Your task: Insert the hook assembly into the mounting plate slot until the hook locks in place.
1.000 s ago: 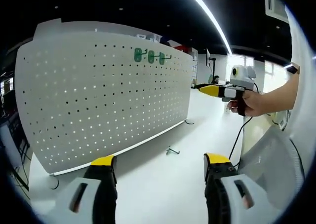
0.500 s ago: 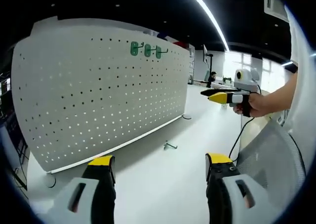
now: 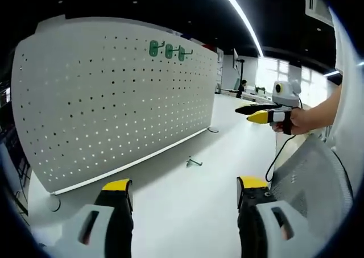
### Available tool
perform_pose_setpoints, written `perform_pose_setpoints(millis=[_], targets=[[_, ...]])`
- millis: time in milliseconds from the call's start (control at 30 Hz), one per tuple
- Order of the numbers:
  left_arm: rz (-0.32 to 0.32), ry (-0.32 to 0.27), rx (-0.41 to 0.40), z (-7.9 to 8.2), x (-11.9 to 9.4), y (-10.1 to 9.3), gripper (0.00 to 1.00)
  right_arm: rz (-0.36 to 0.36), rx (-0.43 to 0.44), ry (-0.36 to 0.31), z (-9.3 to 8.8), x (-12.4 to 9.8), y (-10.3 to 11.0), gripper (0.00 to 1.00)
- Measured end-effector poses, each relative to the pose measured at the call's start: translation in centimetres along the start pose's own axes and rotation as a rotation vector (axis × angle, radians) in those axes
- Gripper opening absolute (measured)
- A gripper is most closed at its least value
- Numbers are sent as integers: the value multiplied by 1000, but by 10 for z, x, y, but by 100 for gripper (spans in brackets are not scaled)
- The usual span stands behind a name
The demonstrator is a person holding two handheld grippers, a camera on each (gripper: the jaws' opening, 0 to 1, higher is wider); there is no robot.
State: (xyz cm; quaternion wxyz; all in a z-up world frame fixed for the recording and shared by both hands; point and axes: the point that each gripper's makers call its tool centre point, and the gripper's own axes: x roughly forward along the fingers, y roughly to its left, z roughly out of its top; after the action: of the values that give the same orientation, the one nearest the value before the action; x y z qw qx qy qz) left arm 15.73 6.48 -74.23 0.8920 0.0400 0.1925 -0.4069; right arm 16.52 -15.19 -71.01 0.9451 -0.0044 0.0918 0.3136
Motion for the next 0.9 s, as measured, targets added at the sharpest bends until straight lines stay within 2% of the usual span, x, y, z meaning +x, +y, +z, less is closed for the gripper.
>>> perform_pose_setpoints(millis=[667, 900], targets=[[0, 28, -27, -18, 0, 2, 77, 2, 39, 102, -30, -14, 0, 51], [-6, 36, -32, -21, 2, 1, 77, 3, 43, 113, -32, -14, 0, 51]])
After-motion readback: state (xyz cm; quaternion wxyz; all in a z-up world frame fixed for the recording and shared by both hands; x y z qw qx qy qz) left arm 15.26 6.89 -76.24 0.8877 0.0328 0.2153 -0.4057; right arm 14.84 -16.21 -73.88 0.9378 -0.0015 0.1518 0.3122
